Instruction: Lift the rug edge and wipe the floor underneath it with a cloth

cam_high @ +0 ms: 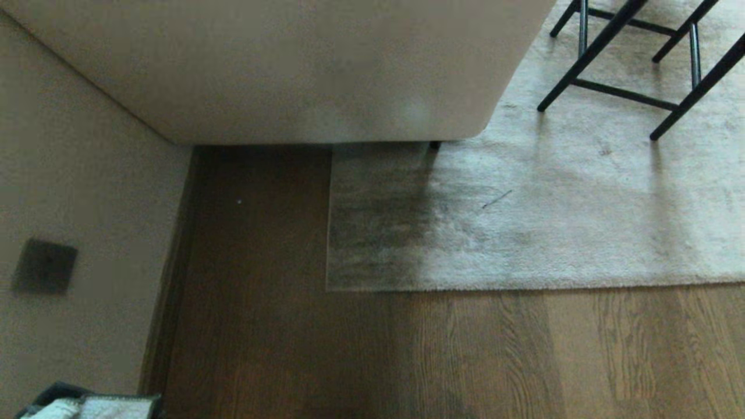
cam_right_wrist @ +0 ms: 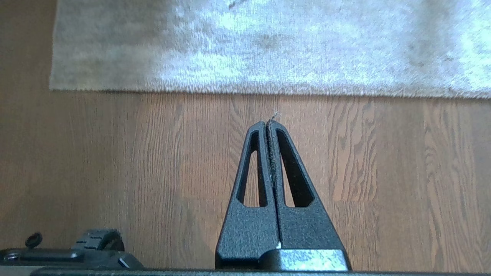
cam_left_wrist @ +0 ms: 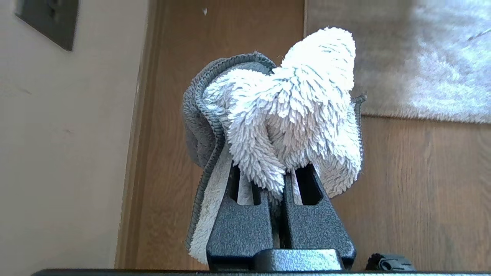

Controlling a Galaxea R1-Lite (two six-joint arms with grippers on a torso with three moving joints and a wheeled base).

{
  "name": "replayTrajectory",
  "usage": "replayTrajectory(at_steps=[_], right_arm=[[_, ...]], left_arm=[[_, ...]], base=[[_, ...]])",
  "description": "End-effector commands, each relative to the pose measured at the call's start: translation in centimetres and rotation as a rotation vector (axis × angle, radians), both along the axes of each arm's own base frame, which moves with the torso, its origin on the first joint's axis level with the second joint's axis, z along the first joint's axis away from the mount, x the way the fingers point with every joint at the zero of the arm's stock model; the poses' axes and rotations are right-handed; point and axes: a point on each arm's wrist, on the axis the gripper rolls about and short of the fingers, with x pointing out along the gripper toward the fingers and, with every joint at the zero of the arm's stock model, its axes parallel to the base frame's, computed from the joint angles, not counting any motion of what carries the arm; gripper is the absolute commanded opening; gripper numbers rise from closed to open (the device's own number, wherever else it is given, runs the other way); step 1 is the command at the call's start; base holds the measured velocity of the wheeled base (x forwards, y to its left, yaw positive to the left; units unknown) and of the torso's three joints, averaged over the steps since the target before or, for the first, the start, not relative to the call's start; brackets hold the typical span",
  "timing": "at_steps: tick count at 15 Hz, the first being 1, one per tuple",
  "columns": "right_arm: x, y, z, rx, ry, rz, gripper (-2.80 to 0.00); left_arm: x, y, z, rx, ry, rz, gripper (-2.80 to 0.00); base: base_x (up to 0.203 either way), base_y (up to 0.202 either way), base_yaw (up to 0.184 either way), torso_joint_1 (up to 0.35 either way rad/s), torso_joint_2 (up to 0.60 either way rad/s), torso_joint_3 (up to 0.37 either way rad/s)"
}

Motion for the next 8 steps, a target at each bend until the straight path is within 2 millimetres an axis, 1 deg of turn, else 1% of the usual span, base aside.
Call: replayTrajectory(at_steps=[1,8], right_arm=[[0.01,0.00,0.01,-0.001,0.001,0.001,-2.80],[0.01,0.00,0.01,-0.001,0.001,0.001,-2.80]], left_arm=[[0.00,0.00,0.00,-0.001,0.000,0.000,-2.80],[0.00,0.00,0.00,-0.001,0.000,0.000,-2.80]], base=[[0.000,0.000,0.000,0.008,0.01,0.202],[0.000,0.000,0.000,0.003,0.00,0.199]])
